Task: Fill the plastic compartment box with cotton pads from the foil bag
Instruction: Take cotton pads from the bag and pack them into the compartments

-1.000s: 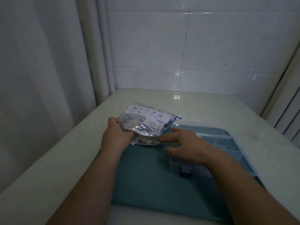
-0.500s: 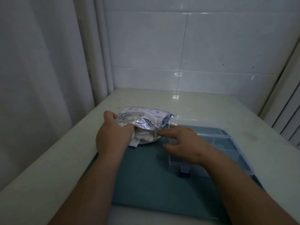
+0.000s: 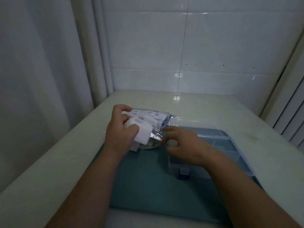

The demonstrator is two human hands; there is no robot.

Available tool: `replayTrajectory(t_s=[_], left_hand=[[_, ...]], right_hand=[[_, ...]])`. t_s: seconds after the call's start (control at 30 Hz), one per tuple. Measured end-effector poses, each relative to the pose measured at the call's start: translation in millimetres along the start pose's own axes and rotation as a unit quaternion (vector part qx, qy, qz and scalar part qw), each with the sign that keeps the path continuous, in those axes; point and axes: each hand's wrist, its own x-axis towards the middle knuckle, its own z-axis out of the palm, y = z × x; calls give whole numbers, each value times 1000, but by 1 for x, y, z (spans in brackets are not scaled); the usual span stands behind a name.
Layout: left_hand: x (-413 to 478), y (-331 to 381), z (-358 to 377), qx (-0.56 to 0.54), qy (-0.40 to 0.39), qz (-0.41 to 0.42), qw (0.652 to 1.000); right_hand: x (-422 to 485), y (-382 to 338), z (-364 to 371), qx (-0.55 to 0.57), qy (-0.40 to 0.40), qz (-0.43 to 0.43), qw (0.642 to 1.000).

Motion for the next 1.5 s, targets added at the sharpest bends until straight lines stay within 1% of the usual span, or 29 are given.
replayTrajectory(t_s=[0.07, 0.13, 0.17, 0.2, 0.27, 0.33, 0.43, 0.53, 0.6, 0.67, 0.73, 0.8, 0.9, 0.97, 1.07, 1.2, 1.27, 1.37, 1.5], left_hand=[[0, 1, 1, -1, -21, -4, 1000], [2, 3, 3, -4, -45, -3, 999], [4, 5, 5, -6, -63, -3, 998], [6, 7, 7, -10, -84, -4, 996], [10, 11, 12, -13, -123, -8, 992], [15, 12, 18, -15, -160, -23, 987], [17, 15, 27, -38, -220, -55, 973], [17, 26, 44, -2, -245, -62, 968], [16, 32, 57, 12, -213, -70, 974], [13, 32, 67, -23, -141, -69, 987], [4, 27, 72, -33, -66, -60, 995], [-6, 25, 75, -38, -32, -68, 996], [-14, 21, 79, -42, -31, -88, 995], [-15, 19, 81, -27, -24, -96, 995], [-14, 18, 81, -27, -12, -115, 993], [-12, 20, 79, -60, 2, -149, 987], [-13, 21, 80, -36, 1, -137, 990], [-15, 20, 82, 5, -1, -114, 993], [-15, 16, 84, 13, 0, -113, 994]], right_hand=[[-1, 2, -4, 58, 54, 8, 997], [-2, 3, -8, 142, 118, 28, 982], [-2, 3, -10, 186, 135, 37, 973], [-2, 4, -11, 230, 137, 44, 963], [-2, 5, -13, 299, 115, 52, 946], [-3, 7, -17, 304, 104, 62, 945], [-5, 13, -24, 254, 115, 78, 957], [-7, 19, -32, 228, 107, 105, 962], [-10, 21, -35, 221, 95, 113, 964], [-10, 22, -36, 215, 92, 115, 965], [-11, 21, -35, 211, 82, 109, 968], [-10, 19, -33, 205, 68, 101, 971], [-11, 15, -30, 193, 33, 91, 976], [-12, 12, -29, 161, 16, 87, 983], [-14, 10, -29, 116, 4, 91, 989], [-13, 12, -31, 103, -6, 101, 990], [-12, 12, -30, 101, -8, 107, 989], [-13, 11, -30, 126, -11, 112, 986], [-13, 8, -30, 117, 0, 83, 990]])
